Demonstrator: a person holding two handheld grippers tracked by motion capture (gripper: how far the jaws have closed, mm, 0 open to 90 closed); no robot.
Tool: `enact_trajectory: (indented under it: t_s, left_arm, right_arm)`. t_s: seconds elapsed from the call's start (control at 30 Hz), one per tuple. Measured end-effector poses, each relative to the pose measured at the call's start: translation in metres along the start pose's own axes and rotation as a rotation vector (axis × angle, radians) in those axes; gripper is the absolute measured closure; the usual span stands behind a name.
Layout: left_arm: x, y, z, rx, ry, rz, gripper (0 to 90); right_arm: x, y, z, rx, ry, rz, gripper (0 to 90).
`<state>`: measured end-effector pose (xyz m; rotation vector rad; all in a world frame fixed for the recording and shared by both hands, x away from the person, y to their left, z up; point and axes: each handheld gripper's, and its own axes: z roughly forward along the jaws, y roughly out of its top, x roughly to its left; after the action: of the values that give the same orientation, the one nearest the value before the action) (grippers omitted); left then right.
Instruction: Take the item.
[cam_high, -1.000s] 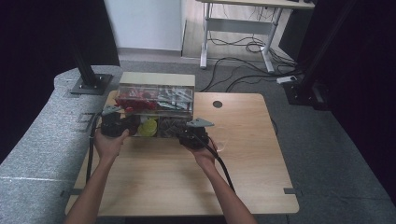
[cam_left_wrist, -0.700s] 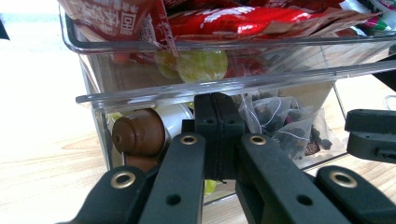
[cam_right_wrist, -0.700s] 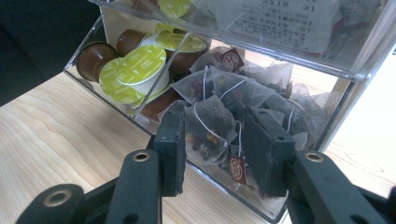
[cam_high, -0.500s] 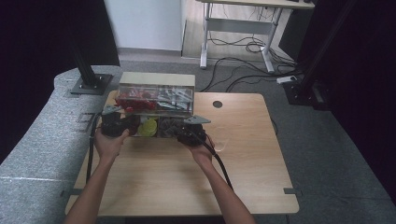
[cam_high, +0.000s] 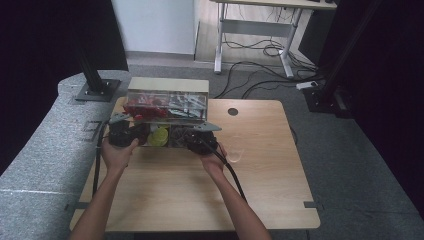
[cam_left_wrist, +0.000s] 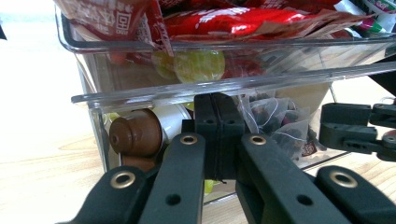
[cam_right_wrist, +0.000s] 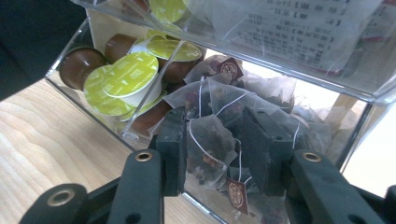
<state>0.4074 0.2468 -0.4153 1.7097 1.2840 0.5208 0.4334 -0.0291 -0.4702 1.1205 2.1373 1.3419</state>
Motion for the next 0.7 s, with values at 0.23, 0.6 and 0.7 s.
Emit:
enact_trajectory:
  t_s: [0.23,0.6,0.7]
  left_arm:
    - [-0.001,0.001,0.0,0.001,-0.001,0.003,89.8]
    - [-0.001,0.001,0.0,0.002,-0.001,0.005,89.7]
    - [-0.001,0.001,0.0,0.003,-0.001,0.006,89.7]
  right_arm:
    - [-0.002,-0.001,0.008,0.003,-0.003,0.008,62.1]
    - [-0.005,-0.002,0.015,0.004,-0.003,0.021,67.7]
    - [-0.006,-0.002,0.017,0.008,0.004,0.022,71.2]
